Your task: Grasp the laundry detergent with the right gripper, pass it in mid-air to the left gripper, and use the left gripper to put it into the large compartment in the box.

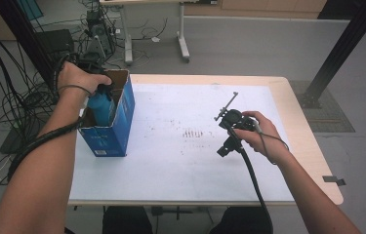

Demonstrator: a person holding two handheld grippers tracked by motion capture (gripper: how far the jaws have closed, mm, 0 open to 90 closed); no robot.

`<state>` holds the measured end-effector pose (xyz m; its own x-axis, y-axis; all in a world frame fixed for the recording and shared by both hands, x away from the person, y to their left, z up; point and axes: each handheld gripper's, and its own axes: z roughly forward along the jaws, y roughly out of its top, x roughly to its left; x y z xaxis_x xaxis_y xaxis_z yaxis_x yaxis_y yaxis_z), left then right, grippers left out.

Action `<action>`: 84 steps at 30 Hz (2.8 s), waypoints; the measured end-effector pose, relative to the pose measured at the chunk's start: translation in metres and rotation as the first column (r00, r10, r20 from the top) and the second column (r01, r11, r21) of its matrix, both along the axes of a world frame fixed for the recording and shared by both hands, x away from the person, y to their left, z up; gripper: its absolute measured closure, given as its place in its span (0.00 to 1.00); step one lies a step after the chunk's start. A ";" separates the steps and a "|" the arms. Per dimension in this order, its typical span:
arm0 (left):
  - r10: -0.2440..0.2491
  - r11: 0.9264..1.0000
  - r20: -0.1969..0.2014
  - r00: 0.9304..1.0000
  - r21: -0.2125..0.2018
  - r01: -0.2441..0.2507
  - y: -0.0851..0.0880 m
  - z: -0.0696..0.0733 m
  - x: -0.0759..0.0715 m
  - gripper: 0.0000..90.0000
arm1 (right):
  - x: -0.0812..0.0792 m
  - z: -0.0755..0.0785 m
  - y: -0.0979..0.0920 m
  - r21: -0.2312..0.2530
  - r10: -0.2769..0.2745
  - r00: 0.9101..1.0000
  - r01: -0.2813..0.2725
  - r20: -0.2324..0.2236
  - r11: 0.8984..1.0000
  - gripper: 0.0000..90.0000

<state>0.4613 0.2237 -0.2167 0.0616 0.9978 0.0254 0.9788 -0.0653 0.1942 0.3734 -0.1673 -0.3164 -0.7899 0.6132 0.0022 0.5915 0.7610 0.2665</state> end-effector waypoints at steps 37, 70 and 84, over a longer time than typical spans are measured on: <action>0.028 1.000 -0.020 0.999 -0.002 -0.028 0.002 -0.052 -0.001 0.42 | -0.001 -0.001 -0.001 0.007 0.003 1.000 -0.003 -0.012 1.000 0.07; 0.046 0.999 -0.016 0.999 -0.001 -0.046 0.002 -0.054 -0.002 0.42 | -0.001 -0.002 -0.004 0.021 -0.010 1.000 0.010 -0.008 1.000 0.07; 0.052 0.999 -0.015 0.999 -0.007 -0.052 0.003 -0.054 -0.002 0.42 | 0.000 -0.001 -0.005 0.035 -0.011 1.000 0.011 -0.014 0.999 0.07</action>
<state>0.4595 0.2268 -0.2702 0.0099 0.9998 0.0176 0.9835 -0.0129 0.1803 0.3733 -0.1723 -0.3172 -0.7829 0.6212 0.0344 0.6035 0.7448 0.2847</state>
